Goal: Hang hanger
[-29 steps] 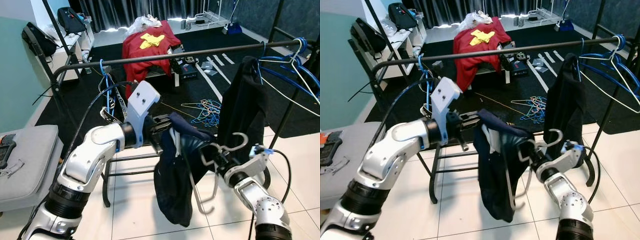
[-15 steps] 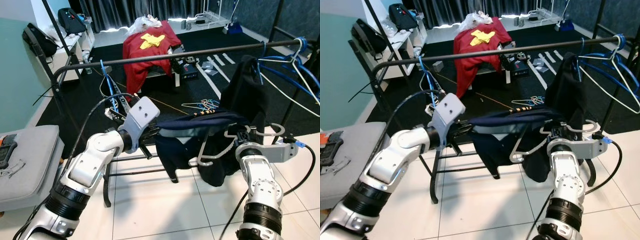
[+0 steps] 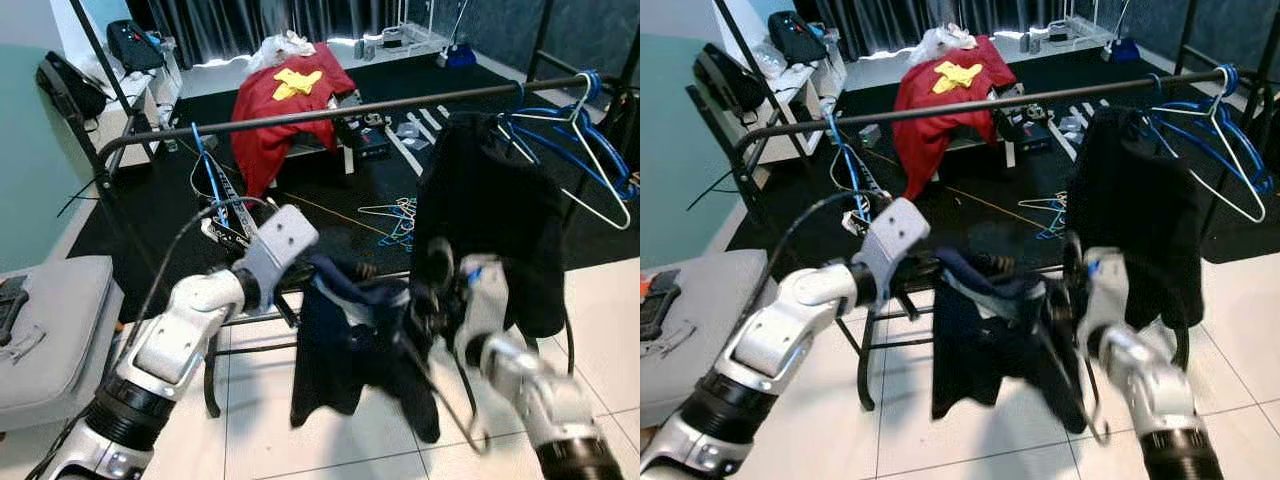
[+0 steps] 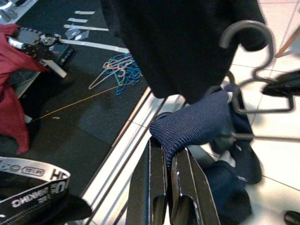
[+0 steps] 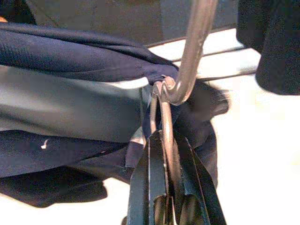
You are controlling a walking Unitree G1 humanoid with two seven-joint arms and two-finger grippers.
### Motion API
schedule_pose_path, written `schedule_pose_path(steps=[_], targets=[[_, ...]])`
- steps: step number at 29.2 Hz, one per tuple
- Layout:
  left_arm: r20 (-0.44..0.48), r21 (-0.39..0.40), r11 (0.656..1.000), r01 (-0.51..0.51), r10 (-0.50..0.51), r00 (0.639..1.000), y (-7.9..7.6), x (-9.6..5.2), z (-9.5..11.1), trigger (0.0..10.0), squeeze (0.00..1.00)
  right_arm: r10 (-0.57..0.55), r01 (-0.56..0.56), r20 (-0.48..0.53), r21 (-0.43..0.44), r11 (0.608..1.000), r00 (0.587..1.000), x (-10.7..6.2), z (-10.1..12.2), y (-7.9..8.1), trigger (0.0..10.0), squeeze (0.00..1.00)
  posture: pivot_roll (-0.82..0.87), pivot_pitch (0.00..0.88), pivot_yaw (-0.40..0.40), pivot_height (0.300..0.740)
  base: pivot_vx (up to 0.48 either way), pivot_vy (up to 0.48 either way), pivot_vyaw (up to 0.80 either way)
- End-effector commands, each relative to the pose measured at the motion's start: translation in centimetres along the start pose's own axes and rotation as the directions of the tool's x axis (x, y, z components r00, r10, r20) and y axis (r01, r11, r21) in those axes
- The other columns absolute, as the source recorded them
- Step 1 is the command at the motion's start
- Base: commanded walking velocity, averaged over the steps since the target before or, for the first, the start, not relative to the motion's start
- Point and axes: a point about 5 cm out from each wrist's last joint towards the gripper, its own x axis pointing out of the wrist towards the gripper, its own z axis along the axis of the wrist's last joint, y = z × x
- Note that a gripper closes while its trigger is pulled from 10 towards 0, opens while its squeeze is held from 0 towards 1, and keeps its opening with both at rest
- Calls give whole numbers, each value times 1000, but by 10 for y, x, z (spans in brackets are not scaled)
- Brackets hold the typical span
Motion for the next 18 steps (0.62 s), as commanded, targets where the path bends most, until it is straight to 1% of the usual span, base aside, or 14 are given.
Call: schedule_pose_path(steps=[1, 2, 5, 6, 10, 11, 12, 13, 15, 16, 17, 18], targets=[[1, 8, 998, -60, 60, 998, 12, -3, 2, 0, 0, -30, 16, 76, 171, 985, 997, 1, 7, -3, 10000, 0, -73, 41, 115, 740, 0, 0, 0], [-10, 6, 998, -55, 55, 998, 12, -1, 1, 0, 0, -43, 27, 69, 225, 974, 997, 2, 0, -4, 10000, 0, -74, 41, 116, 740, 0, 0, 0], [-10, 6, 998, -55, 55, 998, 12, -1, 1, 0, 0, -43, 27, 69, 225, 974, 997, 2, 0, -4, 10000, 0, -74, 41, 116, 740, 0, 0, 0], [-25, 14, 999, -37, 37, 999, 9, 0, 0, 0, 0, -35, 35, -7, 51, 998, 999, 3, -12, -3, 10000, 0, -76, 41, 119, 740, 0, 0, 0], [-25, 14, 999, -37, 37, 999, 9, 0, 0, 0, 0, -35, 35, -7, 51, 998, 999, 3, -12, -3, 10000, 0, -76, 41, 119, 740, 0, 0, 0], [-33, 12, 1000, -18, 19, 999, 5, 2, -1, 0, 0, -63, 59, -67, -62, 996, 996, 2, -25, -7, 10000, 0, -75, 41, 117, 740, 0, 0, 0], [-33, 12, 1000, -18, 19, 999, 5, 2, -1, 0, 0, -63, 59, -67, -62, 996, 996, 2, -25, -7, 10000, 0, -75, 41, 117, 740, 0, 0, 0], [-42, 9, 1000, -4, 4, 999, 2, 3, -1, 0, 0, -112, 98, -105, -132, 986, 988, 1, -36, -14, 10000, 0, -72, 41, 115, 740, 0, 0, 0], [-42, 9, 1000, -4, 4, 999, 2, 3, -1, 0, 0, -112, 98, -105, -132, 986, 988, 1, -36, -14, 10000, 0, -72, 41, 115, 740, 0, 0, 0], [-54, 18, 1000, 7, -6, 999, 0, 3, -1, 0, 0, -123, 112, -112, -97, 989, 986, 0, -39, -16, 10000, 0, -71, 42, 115, 740, 0, 0, 0], [-72, 29, 999, 16, -14, 997, 0, 3, -3, 0, 0, -88, 92, -90, 37, 995, 992, -1, -37, -9, 10000, 0, -72, 43, 115, 740, 0, 0, 0], [-72, 29, 999, 16, -14, 997, 0, 3, -3, 0, 0, -88, 92, -90, 37, 995, 992, -1, -37, -9, 10000, 0, -72, 43, 115, 740, 0, 0, 0]])
